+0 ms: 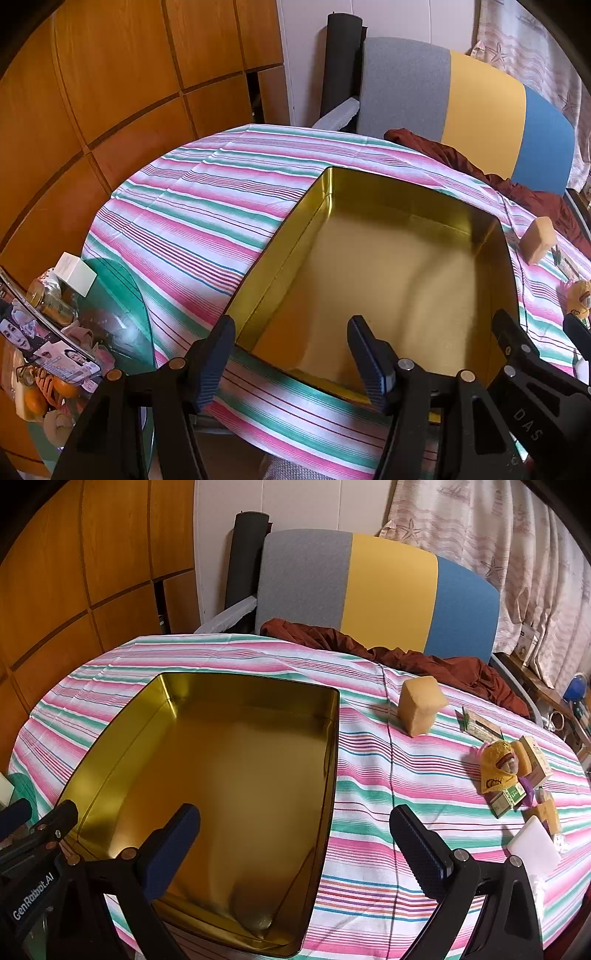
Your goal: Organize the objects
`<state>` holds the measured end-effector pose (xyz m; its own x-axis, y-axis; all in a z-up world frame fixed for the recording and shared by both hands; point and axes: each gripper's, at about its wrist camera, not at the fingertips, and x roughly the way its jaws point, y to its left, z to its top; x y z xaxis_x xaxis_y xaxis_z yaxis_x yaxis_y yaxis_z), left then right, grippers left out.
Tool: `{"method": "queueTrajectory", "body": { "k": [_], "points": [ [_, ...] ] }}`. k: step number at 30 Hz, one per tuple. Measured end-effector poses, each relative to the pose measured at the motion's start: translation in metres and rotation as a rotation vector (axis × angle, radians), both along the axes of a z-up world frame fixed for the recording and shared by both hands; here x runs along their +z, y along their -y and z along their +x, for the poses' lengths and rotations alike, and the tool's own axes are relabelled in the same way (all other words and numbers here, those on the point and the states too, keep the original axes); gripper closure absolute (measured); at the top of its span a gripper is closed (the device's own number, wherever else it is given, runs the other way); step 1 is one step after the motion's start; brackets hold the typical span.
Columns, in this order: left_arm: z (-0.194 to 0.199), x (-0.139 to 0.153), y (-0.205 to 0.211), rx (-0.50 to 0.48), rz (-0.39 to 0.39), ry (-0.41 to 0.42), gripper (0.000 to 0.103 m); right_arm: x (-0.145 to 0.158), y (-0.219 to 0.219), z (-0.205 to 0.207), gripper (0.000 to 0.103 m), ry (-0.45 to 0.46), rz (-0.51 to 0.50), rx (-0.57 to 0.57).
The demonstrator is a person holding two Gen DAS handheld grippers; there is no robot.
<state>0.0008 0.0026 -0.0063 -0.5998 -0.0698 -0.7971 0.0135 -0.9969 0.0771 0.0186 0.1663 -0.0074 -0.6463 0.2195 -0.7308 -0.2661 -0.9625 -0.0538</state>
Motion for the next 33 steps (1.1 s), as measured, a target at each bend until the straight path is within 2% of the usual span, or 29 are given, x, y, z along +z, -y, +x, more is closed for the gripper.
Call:
{"method": "queueTrajectory", "body": {
  "k": [19, 27, 33],
  "points": [
    [0.003, -0.001, -0.004, 0.001, 0.01, 0.009, 0.039, -0.001, -0.009, 0.005, 0.0, 0.002, -0.01, -0.017],
    [0.011, -0.003, -0.022, -0.066, 0.027, 0.011, 0.039, 0.006, -0.034, 0.022, 0.0, -0.023, -0.01, -0.019],
    [0.021, -0.007, -0.043, -0.145, 0.053, 0.011, 0.039, 0.011, -0.073, 0.051, 0.0, -0.066, 0.023, -0.009]
  ]
}}
